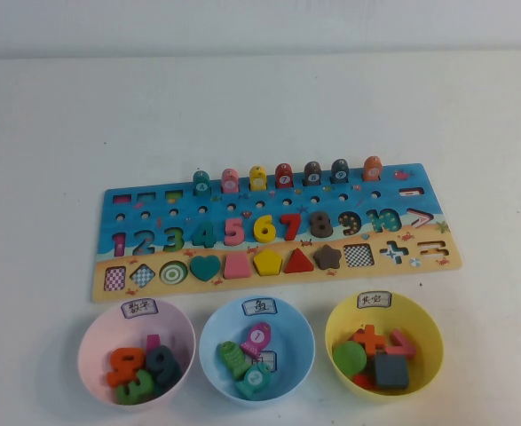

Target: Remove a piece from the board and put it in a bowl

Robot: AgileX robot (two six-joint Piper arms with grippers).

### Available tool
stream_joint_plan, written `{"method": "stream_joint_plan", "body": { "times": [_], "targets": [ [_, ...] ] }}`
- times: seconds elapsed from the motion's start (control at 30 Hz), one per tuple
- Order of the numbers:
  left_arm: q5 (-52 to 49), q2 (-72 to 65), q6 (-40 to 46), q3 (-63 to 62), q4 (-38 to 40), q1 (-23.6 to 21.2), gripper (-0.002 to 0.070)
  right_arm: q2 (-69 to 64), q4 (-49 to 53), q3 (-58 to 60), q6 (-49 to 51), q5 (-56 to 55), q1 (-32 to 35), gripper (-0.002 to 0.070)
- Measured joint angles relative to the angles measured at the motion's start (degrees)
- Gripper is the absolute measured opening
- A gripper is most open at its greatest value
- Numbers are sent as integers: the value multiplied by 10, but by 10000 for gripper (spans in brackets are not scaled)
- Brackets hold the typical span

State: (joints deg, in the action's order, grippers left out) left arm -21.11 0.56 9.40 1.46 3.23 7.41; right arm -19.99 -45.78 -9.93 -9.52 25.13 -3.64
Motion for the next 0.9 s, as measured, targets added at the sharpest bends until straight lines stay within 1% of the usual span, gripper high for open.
{"method": "stream_joint_plan", "body": {
  "times": [0.3, 0.53, 0.67, 0.83, 0.9],
  "targets": [
    [0, 0, 0, 0, 0, 0, -3, -274, 4, -173, -100, 102, 0, -18],
    [0, 0, 0, 0, 0, 0, -3, -488, 47, -334, -110, 157, -7, -18],
    [0, 0, 0, 0, 0, 0, -3, -584, 88, -416, -85, 160, -42, -18],
    [0, 0, 0, 0, 0, 0, -3, -688, 176, -533, -2, 169, -103, -18],
    [0, 0, 0, 0, 0, 0, -3, -722, 196, -576, 17, 178, -120, -18]
  ]
}}
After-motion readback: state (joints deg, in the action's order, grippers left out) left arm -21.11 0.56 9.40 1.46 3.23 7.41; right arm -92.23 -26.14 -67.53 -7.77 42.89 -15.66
